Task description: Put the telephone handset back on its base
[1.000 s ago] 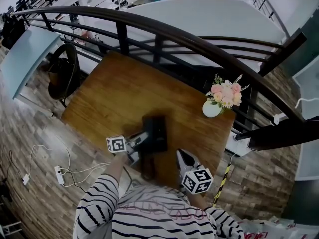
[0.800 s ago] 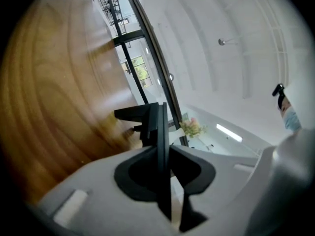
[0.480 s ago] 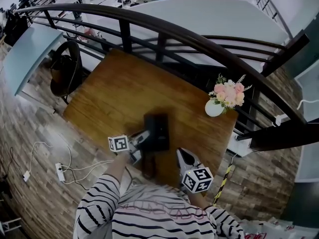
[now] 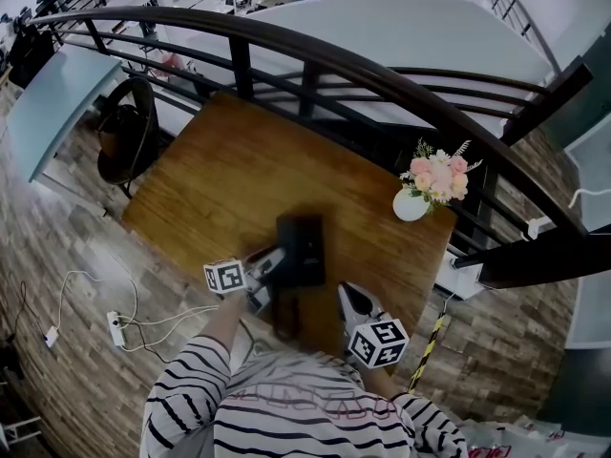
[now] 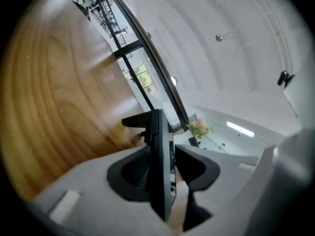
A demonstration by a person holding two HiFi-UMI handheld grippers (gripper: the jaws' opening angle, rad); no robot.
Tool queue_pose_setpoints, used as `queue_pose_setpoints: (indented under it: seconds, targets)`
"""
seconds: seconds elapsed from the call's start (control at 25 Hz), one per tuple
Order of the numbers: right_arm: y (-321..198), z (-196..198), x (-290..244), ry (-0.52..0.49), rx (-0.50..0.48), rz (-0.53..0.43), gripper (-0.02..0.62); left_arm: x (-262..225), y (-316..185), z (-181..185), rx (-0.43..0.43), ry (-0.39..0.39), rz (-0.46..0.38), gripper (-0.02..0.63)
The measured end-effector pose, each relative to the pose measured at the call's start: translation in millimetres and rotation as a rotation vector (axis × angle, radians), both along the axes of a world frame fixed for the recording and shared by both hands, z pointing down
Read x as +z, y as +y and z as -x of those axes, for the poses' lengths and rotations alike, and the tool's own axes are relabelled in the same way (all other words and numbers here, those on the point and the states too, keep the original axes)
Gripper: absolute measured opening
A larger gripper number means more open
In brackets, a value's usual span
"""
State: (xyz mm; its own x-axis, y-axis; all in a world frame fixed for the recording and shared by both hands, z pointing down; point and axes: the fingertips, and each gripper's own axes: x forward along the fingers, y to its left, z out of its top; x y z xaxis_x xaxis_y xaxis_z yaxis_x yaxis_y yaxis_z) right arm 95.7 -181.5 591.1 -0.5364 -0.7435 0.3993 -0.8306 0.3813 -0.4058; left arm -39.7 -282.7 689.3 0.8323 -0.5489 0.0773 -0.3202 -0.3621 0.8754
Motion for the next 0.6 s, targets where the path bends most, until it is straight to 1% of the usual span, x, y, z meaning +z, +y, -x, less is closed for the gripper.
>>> queue_pose_setpoints:
  seconds: [0.08,0.2,0.28,0.6]
  targets:
    - [1.3,1.5,0.2,0.000,-0.003,0.001,0.000,0.4,-0.1,5.3,-0.010,-0.022,-0.005,0.146]
    - [2.2,6.4,0.3,-0.004,-0.010,0.002,0.000,2.9,-1.9,14.6,-0.032,-0.057,-0.017,0.110]
    - [1.3,7.3,1.2,-0.007,-0.013,0.001,0.000,4.7,-1.4,15.1,-0.027,-0.084,-0.017,0.089]
    - [3.1,7.2,0.0,-0.003,-0.010,-0.001,0.000,3.0,0.2,13.3,-0.014,-0.163,-0.036,0.095]
